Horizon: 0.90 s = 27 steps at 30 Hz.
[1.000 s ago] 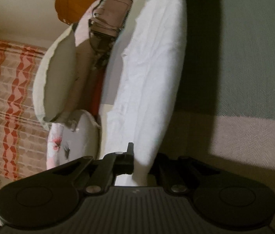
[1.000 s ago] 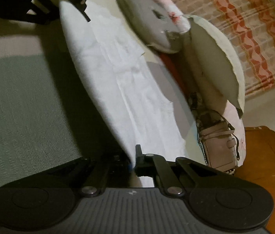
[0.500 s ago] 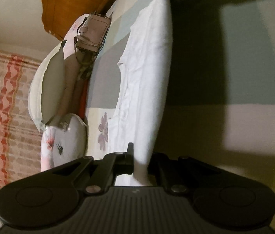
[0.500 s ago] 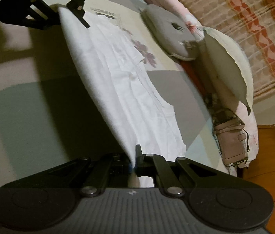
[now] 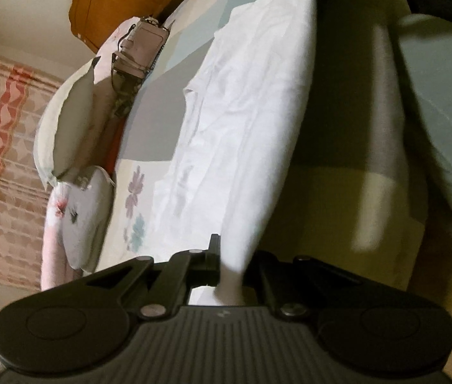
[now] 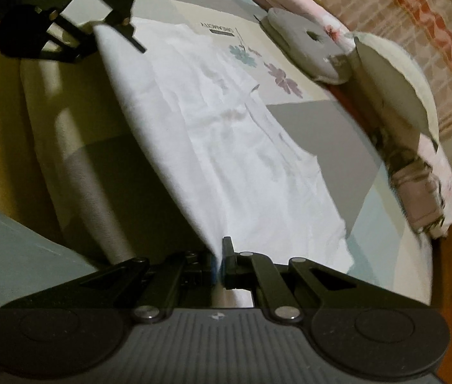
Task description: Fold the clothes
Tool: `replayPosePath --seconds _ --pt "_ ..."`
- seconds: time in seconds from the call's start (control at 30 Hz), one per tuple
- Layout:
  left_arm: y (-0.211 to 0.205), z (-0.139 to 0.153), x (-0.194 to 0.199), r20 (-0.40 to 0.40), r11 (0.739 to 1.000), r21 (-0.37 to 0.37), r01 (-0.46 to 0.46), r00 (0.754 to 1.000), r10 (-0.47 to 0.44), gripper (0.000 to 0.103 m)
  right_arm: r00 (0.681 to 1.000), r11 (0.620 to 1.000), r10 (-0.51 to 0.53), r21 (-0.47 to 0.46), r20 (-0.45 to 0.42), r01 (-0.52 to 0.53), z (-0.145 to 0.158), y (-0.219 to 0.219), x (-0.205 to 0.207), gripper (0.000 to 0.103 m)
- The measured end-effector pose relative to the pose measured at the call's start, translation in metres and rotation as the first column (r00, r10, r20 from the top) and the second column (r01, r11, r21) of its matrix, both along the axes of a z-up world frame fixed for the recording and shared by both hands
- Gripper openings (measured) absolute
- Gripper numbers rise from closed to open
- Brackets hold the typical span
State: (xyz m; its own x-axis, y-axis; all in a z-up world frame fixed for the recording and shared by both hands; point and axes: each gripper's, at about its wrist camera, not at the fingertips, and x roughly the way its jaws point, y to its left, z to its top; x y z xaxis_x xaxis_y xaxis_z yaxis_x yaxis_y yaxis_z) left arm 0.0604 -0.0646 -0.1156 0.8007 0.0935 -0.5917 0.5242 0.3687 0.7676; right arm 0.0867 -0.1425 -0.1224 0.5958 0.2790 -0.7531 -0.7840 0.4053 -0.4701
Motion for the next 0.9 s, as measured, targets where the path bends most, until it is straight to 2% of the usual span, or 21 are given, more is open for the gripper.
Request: replayPosePath --seconds 0.23,0.33,0.4,0.53,0.67,0.73,0.9 --pt "0.003 -0.006 -0.008 -0.034 0.999 -0.035 -0.01 0.999 0.009 0.003 0.994 0.998 -0.049 0.036 -0.102 0.053 -0.005 -0.008 0.002 0.006" --pt "0.009 0.0 -0.02 -0.107 0.996 -0.083 -0.018 0.994 0.009 0.006 0.987 0.996 -0.064 0.046 -0.146 0.071 -0.004 -0.016 -0.001 0.01" --pt "0.019 0.009 -0.031 -0.18 0.987 -0.152 -0.042 0.983 0.014 0.009 0.983 0.995 -0.075 0.057 -0.17 0.085 -0.001 -0.026 -0.005 0.012" --pt "0.044 0.036 -0.049 -0.236 0.955 -0.278 -0.104 0.971 0.037 0.012 0.973 0.983 -0.115 0.116 -0.201 0.14 0.009 -0.042 -0.003 0.014" --pt "0.062 0.06 -0.041 -0.171 0.926 -0.346 -0.15 0.981 0.095 0.012 0.955 0.952 -0.161 0.218 -0.25 0.217 0.016 -0.051 0.011 0.028" --pt "0.063 0.061 -0.028 -0.163 0.912 -0.375 -0.168 0.98 0.114 0.012 0.944 0.929 -0.181 0.266 -0.275 0.256 0.02 -0.055 0.017 0.031" --pt "0.065 0.04 0.0 -0.272 0.837 -0.48 -0.264 0.951 0.144 0.012 0.912 0.856 -0.223 0.378 -0.343 0.352 0.029 -0.065 0.034 0.04"
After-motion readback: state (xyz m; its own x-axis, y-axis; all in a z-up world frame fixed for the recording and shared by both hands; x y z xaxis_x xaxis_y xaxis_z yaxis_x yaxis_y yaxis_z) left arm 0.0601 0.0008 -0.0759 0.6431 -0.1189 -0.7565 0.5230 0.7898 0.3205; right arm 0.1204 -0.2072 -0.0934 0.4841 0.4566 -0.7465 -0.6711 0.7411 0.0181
